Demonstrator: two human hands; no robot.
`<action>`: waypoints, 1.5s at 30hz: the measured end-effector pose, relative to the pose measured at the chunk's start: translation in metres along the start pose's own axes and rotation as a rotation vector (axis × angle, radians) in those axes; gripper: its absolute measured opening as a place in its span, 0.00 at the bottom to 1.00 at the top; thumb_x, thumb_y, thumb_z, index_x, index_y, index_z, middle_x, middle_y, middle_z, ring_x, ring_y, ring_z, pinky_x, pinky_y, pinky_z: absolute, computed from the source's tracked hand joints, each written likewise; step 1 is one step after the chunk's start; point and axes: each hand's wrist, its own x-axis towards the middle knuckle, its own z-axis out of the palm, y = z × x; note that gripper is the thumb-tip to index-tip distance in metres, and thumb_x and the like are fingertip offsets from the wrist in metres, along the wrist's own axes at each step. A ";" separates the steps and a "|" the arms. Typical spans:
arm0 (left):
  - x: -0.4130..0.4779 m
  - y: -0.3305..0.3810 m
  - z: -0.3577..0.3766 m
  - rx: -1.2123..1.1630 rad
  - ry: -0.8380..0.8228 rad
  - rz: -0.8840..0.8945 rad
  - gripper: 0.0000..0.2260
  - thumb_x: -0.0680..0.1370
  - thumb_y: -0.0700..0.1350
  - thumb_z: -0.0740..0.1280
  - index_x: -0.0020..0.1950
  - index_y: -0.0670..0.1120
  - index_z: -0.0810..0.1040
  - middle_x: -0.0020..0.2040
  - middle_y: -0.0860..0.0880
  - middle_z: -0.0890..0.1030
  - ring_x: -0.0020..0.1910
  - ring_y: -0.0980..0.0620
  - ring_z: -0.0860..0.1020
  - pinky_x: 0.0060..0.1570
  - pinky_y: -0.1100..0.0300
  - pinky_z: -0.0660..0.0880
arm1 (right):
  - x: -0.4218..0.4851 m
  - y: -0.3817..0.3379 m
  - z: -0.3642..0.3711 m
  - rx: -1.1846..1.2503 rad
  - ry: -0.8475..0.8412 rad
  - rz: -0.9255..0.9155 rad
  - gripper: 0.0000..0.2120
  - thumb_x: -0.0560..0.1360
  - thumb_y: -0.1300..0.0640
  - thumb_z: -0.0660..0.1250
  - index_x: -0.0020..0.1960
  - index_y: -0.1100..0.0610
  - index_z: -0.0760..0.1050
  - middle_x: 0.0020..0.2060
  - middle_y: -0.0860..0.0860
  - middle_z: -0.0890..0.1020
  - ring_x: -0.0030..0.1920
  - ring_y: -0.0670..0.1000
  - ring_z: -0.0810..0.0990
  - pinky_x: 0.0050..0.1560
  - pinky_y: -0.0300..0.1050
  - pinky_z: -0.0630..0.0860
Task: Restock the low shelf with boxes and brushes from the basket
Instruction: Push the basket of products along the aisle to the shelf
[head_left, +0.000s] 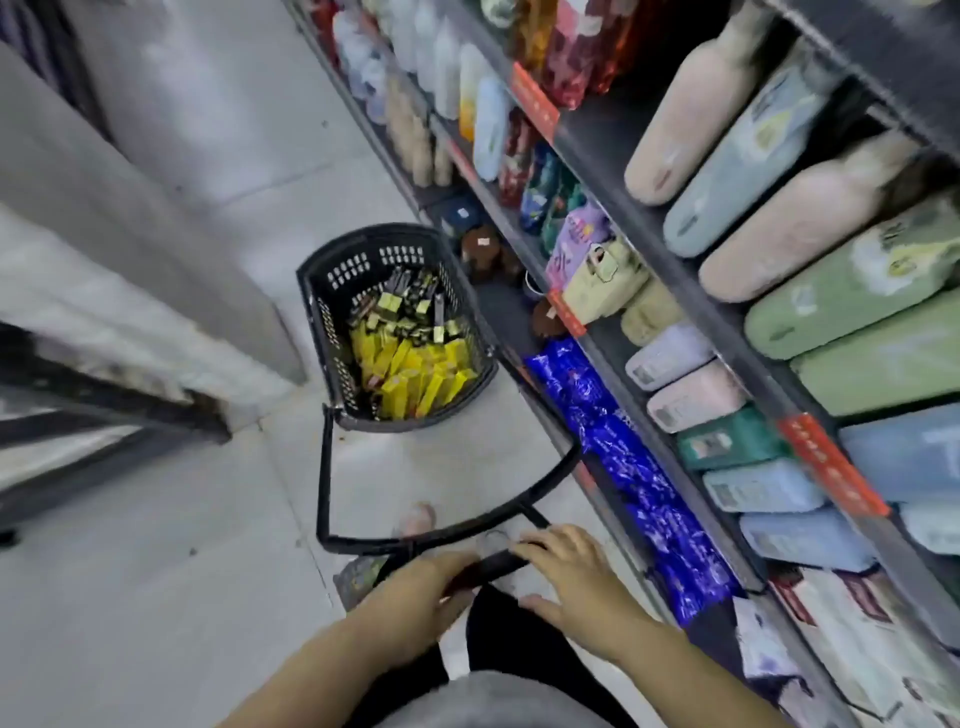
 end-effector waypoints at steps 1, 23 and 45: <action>0.002 0.000 0.009 -0.015 0.019 0.016 0.15 0.78 0.49 0.61 0.66 0.52 0.71 0.63 0.54 0.74 0.62 0.54 0.72 0.55 0.74 0.63 | 0.006 0.001 0.001 -0.058 0.011 -0.046 0.26 0.76 0.43 0.60 0.72 0.47 0.63 0.69 0.42 0.64 0.69 0.48 0.57 0.70 0.37 0.47; 0.057 -0.004 -0.046 0.182 0.129 -0.147 0.15 0.81 0.53 0.54 0.58 0.44 0.69 0.60 0.44 0.77 0.57 0.44 0.74 0.49 0.56 0.65 | 0.118 -0.020 -0.093 -0.469 -0.144 -0.453 0.15 0.79 0.43 0.53 0.55 0.53 0.70 0.52 0.52 0.78 0.54 0.56 0.76 0.41 0.47 0.63; 0.238 -0.127 -0.414 0.109 0.212 -0.142 0.15 0.82 0.52 0.53 0.53 0.42 0.70 0.53 0.42 0.78 0.49 0.41 0.75 0.44 0.50 0.68 | 0.476 -0.116 -0.312 -0.585 -0.020 -0.446 0.15 0.80 0.42 0.52 0.50 0.54 0.68 0.45 0.51 0.77 0.48 0.57 0.76 0.42 0.47 0.58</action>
